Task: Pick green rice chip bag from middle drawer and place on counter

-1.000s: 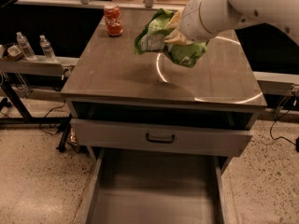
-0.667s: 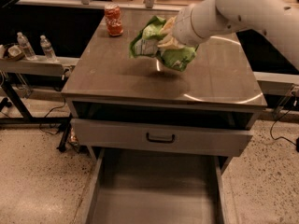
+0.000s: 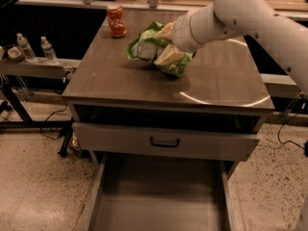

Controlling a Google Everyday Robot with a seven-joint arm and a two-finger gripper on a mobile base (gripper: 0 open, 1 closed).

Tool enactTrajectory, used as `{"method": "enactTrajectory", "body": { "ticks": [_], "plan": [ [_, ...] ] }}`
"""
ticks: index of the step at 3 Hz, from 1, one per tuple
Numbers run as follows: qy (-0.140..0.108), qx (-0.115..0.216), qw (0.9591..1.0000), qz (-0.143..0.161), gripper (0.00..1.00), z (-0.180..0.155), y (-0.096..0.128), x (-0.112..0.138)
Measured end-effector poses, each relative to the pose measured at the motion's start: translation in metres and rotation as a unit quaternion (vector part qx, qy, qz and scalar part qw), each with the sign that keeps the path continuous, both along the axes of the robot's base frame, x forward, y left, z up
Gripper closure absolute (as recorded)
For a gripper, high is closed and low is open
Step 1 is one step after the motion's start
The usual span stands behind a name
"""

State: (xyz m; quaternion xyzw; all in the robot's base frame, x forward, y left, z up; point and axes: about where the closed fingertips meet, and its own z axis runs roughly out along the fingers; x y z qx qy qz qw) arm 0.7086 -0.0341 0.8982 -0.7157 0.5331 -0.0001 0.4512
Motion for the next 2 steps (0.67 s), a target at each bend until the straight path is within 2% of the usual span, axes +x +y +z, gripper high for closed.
{"method": "enactTrajectory", "body": {
  "ticks": [1,2],
  "plan": [
    [0.004,-0.001,0.9998,0.017,0.0,0.0003,0.0027,-0.0076],
    [0.004,-0.001,0.9998,0.017,0.0,0.0003,0.0028,-0.0076]
  ]
}}
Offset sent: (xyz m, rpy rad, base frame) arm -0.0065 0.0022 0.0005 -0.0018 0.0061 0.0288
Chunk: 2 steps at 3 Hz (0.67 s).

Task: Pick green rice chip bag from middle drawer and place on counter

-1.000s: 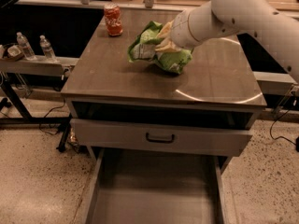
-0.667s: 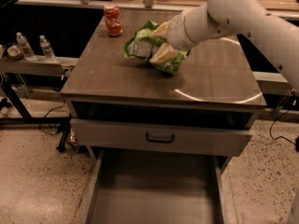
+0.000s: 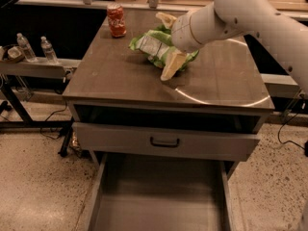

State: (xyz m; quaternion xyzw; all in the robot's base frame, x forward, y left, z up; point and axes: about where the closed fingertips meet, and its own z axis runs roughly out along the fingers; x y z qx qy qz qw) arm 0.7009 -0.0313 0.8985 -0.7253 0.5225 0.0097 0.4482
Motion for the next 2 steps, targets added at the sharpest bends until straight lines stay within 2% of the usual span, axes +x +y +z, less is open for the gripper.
{"method": "enactTrajectory", "body": {
  "ticks": [1,2],
  "plan": [
    [-0.014,0.016,0.9997,-0.015,0.0,0.011,-0.012,-0.003],
    [-0.033,0.035,0.9981,-0.037,0.0,0.038,-0.041,-0.007]
  ]
}}
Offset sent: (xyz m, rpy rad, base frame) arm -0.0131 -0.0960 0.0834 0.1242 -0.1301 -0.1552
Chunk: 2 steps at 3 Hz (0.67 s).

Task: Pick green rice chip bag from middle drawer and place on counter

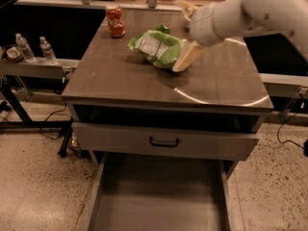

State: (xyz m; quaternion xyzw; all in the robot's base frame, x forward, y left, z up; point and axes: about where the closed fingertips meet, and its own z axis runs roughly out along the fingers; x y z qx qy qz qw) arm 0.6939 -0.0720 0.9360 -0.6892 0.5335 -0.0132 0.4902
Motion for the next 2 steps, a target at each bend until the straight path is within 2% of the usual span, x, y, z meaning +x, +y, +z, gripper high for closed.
{"method": "enactTrajectory", "body": {
  "ticks": [1,2],
  "plan": [
    [-0.025,0.013,0.9992,-0.03,0.0,0.037,-0.038,-0.011],
    [-0.053,0.012,0.9962,-0.068,0.0,0.074,-0.078,-0.021]
  ]
}}
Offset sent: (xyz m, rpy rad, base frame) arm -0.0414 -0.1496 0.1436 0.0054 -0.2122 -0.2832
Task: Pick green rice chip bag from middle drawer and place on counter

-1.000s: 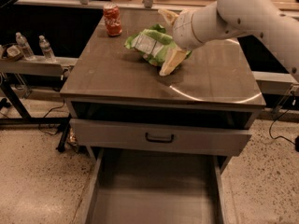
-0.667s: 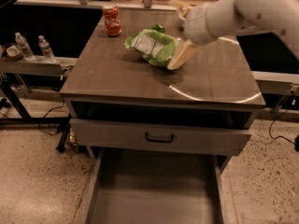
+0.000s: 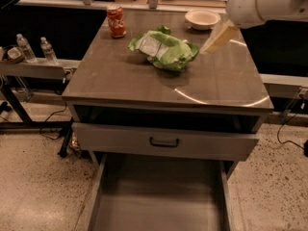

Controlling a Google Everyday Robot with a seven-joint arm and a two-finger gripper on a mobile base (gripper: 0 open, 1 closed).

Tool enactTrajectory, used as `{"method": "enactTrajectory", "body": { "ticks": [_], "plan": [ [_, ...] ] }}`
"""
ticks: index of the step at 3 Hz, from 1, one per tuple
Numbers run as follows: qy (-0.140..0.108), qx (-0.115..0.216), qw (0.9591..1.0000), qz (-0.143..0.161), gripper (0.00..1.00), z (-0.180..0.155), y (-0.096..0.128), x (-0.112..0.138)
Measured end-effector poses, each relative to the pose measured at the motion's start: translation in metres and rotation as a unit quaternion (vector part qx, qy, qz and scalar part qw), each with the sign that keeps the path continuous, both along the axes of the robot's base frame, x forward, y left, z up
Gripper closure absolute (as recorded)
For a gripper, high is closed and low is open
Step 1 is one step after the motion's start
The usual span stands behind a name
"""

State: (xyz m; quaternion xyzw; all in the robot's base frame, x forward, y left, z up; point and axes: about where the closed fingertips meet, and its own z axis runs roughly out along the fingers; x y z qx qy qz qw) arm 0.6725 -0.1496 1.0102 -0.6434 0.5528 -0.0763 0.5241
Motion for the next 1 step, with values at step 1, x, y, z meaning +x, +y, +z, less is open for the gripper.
{"method": "enactTrajectory", "body": {
  "ticks": [1],
  "plan": [
    [-0.032,0.004,0.9983,-0.049,0.0,0.0438,-0.0432,-0.0024]
  ]
}}
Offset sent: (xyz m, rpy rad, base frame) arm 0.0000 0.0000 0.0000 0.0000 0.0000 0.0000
